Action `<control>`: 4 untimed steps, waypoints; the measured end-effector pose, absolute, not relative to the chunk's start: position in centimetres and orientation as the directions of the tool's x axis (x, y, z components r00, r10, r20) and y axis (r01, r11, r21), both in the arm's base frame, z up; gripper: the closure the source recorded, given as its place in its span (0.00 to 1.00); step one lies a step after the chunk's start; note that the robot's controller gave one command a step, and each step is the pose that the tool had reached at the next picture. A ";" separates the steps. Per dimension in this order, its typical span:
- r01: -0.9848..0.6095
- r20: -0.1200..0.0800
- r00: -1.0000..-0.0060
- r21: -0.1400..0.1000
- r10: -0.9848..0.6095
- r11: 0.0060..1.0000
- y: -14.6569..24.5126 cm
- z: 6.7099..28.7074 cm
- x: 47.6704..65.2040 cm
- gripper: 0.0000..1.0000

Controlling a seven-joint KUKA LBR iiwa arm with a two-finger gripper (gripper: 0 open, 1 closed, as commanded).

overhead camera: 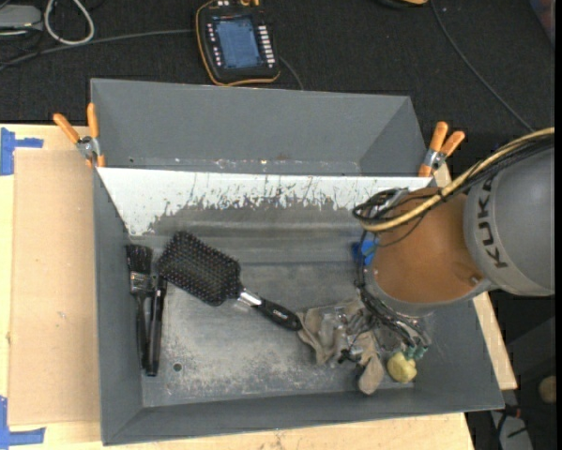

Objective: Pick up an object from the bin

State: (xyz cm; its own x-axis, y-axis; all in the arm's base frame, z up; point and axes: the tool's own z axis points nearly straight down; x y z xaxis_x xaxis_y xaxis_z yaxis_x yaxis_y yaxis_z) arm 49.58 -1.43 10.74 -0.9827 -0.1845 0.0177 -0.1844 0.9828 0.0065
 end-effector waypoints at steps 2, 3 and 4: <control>-0.185 0.009 -0.983 0.004 -0.185 0.983 -1.4 16.7 49.8 1.00; -0.186 0.009 -0.982 0.005 -0.186 0.982 -1.4 17.3 49.9 1.00; -0.188 0.010 -0.982 0.005 -0.188 0.982 -1.3 18.5 49.8 1.00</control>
Offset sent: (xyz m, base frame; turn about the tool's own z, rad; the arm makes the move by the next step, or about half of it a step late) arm 0.0020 -0.0001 0.0285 -0.0001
